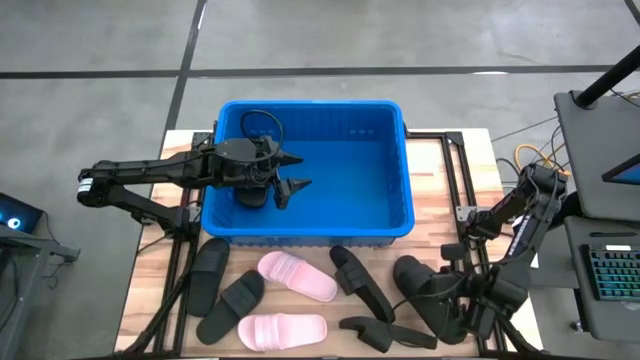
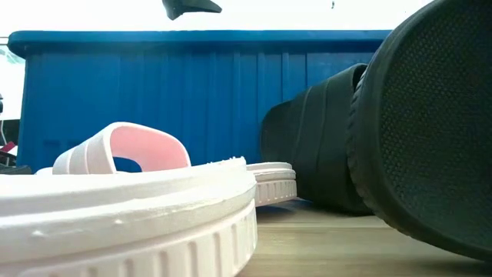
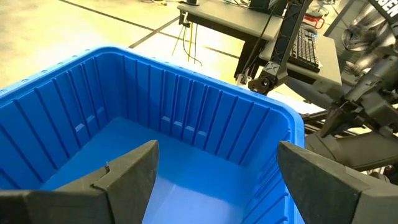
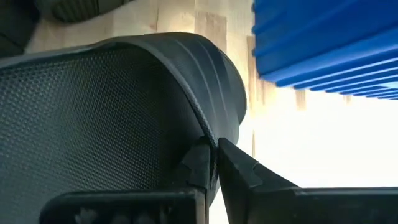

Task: Pick and place slides into bin
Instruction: Stack the black slide on top of the black slide into the blue container

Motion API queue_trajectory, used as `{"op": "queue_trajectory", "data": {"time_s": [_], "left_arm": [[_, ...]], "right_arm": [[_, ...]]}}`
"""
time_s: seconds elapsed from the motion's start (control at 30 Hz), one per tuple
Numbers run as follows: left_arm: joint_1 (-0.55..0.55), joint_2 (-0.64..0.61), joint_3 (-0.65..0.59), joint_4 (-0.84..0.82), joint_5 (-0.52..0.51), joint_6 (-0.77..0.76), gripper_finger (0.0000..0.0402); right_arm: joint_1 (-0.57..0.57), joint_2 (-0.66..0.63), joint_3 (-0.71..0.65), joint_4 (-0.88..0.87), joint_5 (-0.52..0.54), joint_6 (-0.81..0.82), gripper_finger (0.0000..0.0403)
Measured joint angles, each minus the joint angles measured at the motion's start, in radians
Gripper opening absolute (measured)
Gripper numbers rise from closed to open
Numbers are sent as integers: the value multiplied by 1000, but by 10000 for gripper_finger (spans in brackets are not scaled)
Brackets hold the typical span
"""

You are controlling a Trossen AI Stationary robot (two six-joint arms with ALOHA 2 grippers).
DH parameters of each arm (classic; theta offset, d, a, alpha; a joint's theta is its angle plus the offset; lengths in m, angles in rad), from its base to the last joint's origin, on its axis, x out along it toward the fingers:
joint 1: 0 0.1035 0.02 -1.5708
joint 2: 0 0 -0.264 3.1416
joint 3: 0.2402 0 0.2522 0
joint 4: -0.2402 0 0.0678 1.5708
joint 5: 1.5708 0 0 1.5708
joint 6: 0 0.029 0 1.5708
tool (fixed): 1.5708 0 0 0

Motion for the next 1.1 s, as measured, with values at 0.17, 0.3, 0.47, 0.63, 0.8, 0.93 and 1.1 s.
{"op": "queue_trajectory", "data": {"time_s": [0.17,0.3,0.47,0.63,0.8,0.93,1.1], "left_arm": [[0,0,0,0,0,0,310],[0,0,0,0,0,0,310],[0,0,0,0,0,0,310],[0,0,0,0,0,1,310],[0,0,0,0,0,1,310],[0,0,0,0,0,0,310],[0,0,0,0,0,1,310]], "right_arm": [[0,0,52,-66,5,29,13],[0,0,91,-86,12,32,13],[-1,-3,139,-89,44,37,13],[-9,-55,154,-155,122,150,13],[-9,-160,149,-148,299,280,13],[-9,-236,149,-111,429,290,13],[-9,-316,148,-34,534,265,13]]}}
